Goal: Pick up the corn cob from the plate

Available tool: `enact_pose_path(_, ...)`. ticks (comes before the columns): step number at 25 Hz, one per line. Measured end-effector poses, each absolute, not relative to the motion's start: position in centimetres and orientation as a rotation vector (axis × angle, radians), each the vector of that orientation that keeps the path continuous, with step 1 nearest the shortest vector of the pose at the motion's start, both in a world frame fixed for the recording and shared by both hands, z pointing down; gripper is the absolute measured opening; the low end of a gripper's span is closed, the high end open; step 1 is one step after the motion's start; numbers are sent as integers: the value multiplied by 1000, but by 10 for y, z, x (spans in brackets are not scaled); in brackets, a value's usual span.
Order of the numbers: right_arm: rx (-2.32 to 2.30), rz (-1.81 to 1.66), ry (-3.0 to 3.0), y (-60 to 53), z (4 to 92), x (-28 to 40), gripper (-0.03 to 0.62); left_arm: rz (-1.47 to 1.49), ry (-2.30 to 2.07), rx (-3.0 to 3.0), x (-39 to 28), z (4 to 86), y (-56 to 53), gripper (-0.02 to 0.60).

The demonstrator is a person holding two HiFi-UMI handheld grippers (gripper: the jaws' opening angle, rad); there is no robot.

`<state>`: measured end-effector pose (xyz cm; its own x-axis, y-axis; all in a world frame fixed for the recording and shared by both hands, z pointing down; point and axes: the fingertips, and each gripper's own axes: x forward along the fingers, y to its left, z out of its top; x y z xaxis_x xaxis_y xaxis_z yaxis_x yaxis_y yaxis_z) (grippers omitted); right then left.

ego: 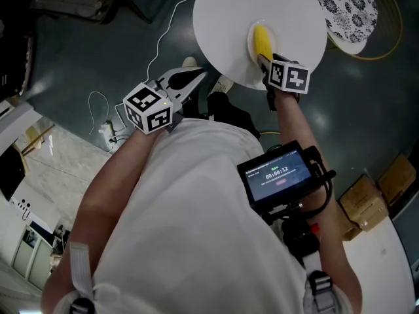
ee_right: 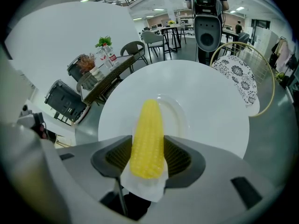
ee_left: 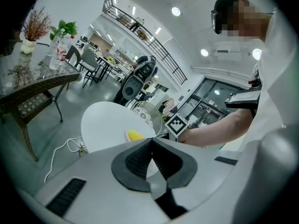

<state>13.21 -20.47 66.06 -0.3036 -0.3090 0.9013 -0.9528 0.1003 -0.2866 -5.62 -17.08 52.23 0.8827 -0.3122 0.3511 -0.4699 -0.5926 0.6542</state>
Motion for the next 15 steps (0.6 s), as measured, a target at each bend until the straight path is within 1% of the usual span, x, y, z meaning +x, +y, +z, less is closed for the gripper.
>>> enact_pose_path(8,1275,1239,-1738,-211,656,130,218,259,-549,2267,-54,523,-175,6)
enact_pose_path(15,1321,1274,-1783,-206,631,157,213,275,-528,2296,-25,504,-168,6)
